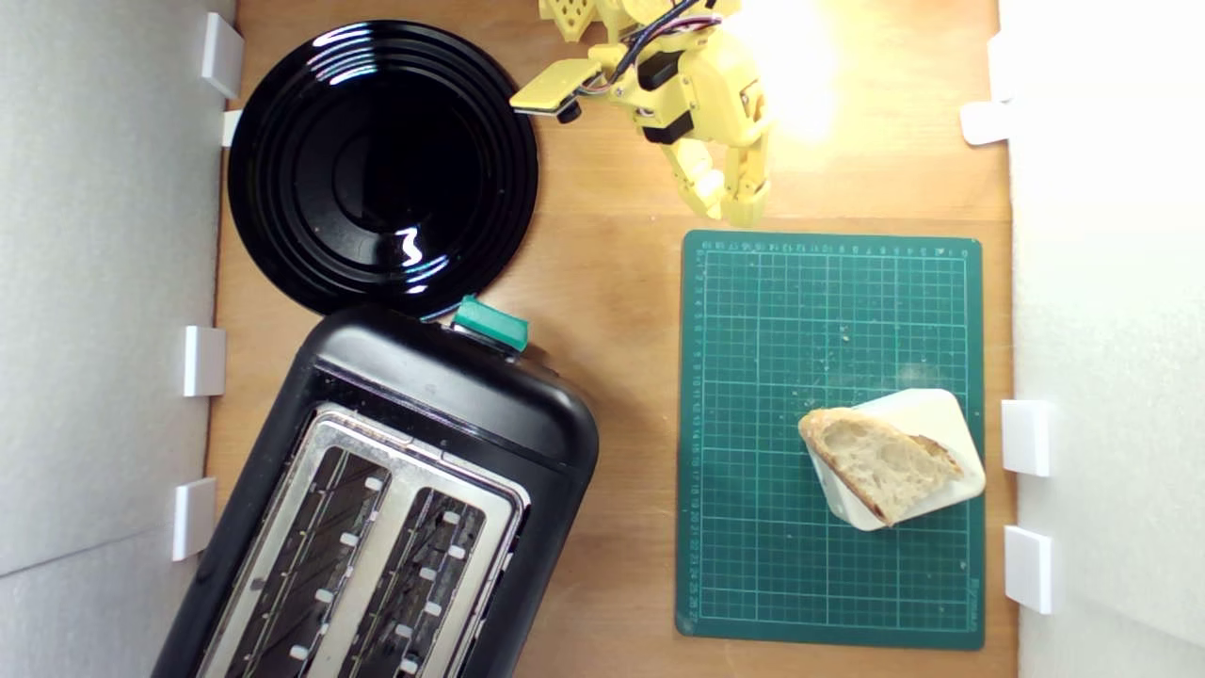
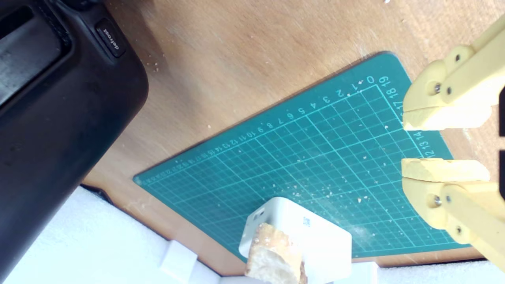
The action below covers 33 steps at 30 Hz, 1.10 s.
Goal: Pick bread and place in toaster
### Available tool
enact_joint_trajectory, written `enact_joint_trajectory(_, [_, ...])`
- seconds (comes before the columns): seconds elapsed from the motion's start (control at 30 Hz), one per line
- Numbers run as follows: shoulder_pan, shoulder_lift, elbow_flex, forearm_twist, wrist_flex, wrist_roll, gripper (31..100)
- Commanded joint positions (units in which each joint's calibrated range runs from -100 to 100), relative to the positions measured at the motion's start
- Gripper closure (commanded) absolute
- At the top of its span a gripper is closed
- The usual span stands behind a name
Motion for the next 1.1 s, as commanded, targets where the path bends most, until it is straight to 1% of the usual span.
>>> enact_joint_trajectory(0.0, [-0.6, 0.1, -1.2, -0.4, -2.0, -0.1, 68.7])
enact_joint_trajectory(0.27, [-0.6, 0.1, -1.2, -0.4, -2.0, -0.1, 68.7])
enact_joint_trajectory(0.37, [-0.6, 0.1, -1.2, -1.0, -2.0, -0.2, 68.7])
enact_joint_trajectory(0.43, [-0.5, 0.1, -1.2, -0.3, -1.9, 0.1, 68.7])
enact_joint_trajectory(0.9, [-0.4, 0.1, -1.1, -0.6, -2.0, 0.1, 68.7])
enact_joint_trajectory(0.97, [0.4, 0.1, -1.2, -1.0, -2.0, 0.1, 68.7])
enact_joint_trajectory(1.07, [3.2, 0.2, -1.0, -1.4, -2.1, -0.3, 68.8])
